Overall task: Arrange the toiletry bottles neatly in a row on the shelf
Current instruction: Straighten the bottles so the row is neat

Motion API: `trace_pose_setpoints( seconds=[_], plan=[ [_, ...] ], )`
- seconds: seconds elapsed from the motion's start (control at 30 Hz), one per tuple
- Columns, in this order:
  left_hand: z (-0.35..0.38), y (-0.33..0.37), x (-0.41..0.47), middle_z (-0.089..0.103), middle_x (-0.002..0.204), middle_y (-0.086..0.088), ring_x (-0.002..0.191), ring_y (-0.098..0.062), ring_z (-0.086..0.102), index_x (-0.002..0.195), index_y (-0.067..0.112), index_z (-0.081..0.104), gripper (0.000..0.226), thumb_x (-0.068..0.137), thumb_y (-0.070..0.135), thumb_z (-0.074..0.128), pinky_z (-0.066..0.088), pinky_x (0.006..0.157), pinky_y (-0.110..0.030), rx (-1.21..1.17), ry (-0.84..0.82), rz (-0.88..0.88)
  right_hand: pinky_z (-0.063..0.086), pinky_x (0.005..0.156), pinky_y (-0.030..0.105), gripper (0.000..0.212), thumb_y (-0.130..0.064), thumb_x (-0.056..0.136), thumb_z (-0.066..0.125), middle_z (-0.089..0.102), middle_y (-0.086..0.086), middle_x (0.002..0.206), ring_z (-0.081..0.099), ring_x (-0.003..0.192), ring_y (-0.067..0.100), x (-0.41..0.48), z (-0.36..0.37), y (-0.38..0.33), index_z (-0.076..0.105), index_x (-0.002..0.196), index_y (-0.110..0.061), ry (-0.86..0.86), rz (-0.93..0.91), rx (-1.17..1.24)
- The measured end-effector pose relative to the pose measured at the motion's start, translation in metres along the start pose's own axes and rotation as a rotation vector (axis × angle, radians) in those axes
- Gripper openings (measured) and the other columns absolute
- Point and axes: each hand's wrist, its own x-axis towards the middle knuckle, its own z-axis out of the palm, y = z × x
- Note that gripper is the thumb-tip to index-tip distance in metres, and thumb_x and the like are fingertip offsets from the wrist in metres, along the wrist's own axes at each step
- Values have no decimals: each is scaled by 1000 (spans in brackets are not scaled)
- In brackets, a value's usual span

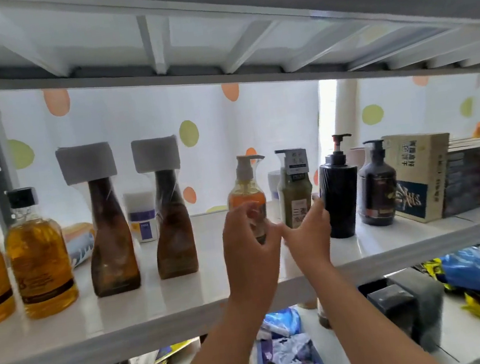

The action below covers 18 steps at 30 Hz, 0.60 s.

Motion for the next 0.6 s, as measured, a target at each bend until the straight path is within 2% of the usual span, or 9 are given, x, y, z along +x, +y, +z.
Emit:
trace_pose_setpoints(
  seconds=[0.07,0.13,0.17,0.27,0.33,0.43,0.53,0.6],
  plan=[
    [22,9,-5,58,109,4,98,-14,59,118,20,55,30,88,20,56,52,86,-27,-48,-107,7,46,94,39,66,-18,80,70,49,17,126,51,116,30,9,-1,7,34,135,-8,-36,23,-12],
    [39,18,-4,52,128,2,112,-7,49,135,17,45,44,91,19,49,40,99,-22,-76,-244,-131,50,84,35,45,-17,85,62,58,17,117,58,105,29,17,-3,12,44,124,-6,-94,75,-43],
    [46,19,-2,47,135,1,114,-4,43,141,16,38,49,93,20,46,33,100,-17,-84,-306,-209,49,79,32,36,-16,87,59,60,16,114,59,99,28,20,-4,15,47,119,-6,-124,92,-76],
    [63,11,5,39,148,-6,132,-17,41,148,13,21,57,96,27,39,29,108,-27,-69,-458,-388,41,72,28,23,-14,92,52,61,16,112,58,95,28,25,-6,17,48,112,-4,-155,94,-147],
    [70,5,8,46,144,-9,130,-25,45,145,15,29,52,96,30,36,33,110,-35,-71,-511,-490,41,73,28,22,-12,92,50,60,18,111,59,99,31,27,-7,18,48,111,-3,-158,82,-151],
    [73,1,9,58,131,-8,118,-25,55,131,19,47,41,93,30,37,42,105,-41,-111,-523,-531,47,81,35,21,-11,93,47,60,19,111,59,100,32,29,-6,18,48,111,-1,-151,91,-135],
    [75,-2,10,58,131,-5,119,-24,55,133,21,46,43,92,29,37,42,105,-43,-165,-539,-525,47,82,37,16,-10,93,45,60,19,109,58,99,32,32,-2,21,48,107,-2,-140,109,-138],
    [75,-3,9,57,132,-4,120,-23,54,135,22,45,44,92,28,36,41,106,-43,-186,-541,-522,46,77,34,9,-11,94,45,59,14,101,59,99,32,34,0,22,46,101,-7,-135,127,-123]
  ],
)
